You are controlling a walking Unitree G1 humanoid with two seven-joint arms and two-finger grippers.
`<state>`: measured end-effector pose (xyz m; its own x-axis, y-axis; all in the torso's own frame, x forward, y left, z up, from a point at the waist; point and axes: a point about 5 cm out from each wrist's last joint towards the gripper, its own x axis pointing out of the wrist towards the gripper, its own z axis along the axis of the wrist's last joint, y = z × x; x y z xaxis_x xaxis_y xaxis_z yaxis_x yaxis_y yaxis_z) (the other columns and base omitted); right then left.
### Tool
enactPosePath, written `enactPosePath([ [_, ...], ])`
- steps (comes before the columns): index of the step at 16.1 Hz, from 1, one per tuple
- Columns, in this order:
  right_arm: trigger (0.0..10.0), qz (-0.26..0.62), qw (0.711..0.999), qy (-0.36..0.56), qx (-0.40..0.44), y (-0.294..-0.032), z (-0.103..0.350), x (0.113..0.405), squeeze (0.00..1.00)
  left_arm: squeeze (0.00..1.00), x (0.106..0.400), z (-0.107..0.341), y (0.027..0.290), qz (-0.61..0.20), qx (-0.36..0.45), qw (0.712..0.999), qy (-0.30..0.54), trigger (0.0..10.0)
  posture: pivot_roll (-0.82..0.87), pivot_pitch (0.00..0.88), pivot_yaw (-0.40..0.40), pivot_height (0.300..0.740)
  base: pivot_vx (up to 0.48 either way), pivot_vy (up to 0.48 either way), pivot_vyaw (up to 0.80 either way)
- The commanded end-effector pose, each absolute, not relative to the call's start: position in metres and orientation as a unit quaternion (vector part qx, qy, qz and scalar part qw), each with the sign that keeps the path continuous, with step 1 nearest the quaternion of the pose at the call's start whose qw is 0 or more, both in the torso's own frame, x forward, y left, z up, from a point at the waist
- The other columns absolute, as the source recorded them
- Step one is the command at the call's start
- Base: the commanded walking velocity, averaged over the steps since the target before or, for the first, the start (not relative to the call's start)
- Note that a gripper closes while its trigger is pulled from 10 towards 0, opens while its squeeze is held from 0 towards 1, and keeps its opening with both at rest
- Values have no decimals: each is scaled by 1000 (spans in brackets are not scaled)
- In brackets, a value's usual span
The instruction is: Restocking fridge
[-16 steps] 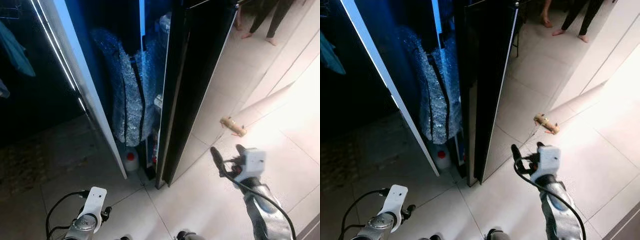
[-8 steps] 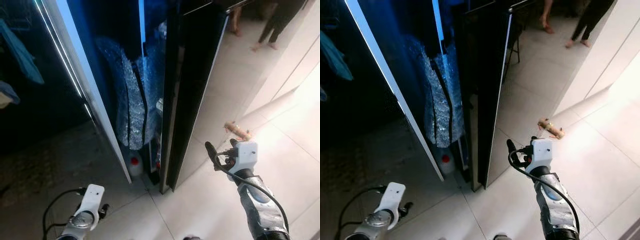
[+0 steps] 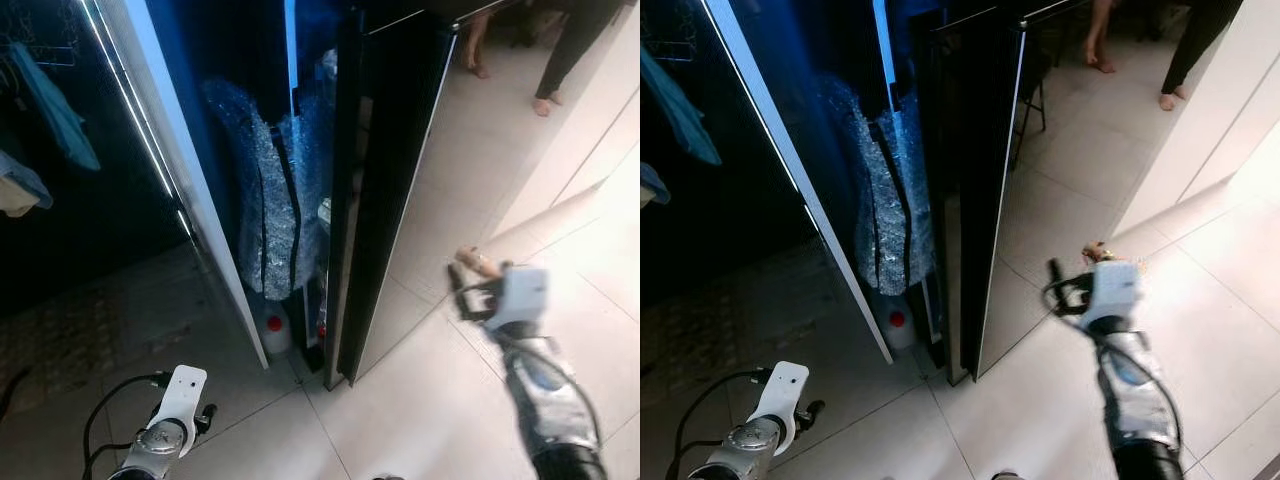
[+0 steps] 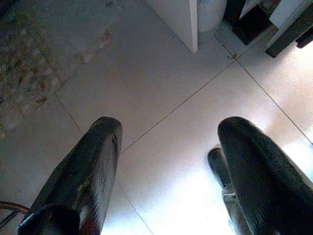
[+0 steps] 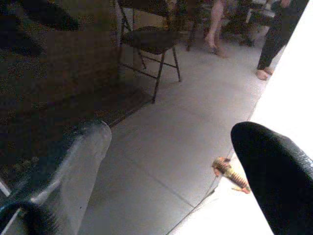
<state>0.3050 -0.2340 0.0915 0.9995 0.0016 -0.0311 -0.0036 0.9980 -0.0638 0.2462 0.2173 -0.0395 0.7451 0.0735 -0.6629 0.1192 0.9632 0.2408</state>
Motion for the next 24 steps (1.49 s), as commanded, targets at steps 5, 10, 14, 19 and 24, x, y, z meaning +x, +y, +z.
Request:
enactPosePath([
  [5,10000,79,996,28,-29,-213,88,308,0,0,241,-43,218,-11,131,922,363,10000,-188,148,23,740,0,0,0],
  [10,10000,109,992,36,-42,-205,91,317,0,0,241,-44,216,-9,128,924,361,10000,-187,175,8,740,0,0,0],
  [14,10000,116,992,28,-46,-202,100,328,0,0,240,-44,215,-7,123,925,361,10000,-185,185,4,740,0,0,0],
  [19,10000,124,991,27,-49,-195,103,337,0,0,241,-43,216,-6,123,925,359,10000,-183,185,9,740,0,0,0],
  [24,10000,162,985,22,-59,-185,113,348,0,0,243,-42,215,-5,121,927,354,10000,-178,203,0,740,0,0,0],
])
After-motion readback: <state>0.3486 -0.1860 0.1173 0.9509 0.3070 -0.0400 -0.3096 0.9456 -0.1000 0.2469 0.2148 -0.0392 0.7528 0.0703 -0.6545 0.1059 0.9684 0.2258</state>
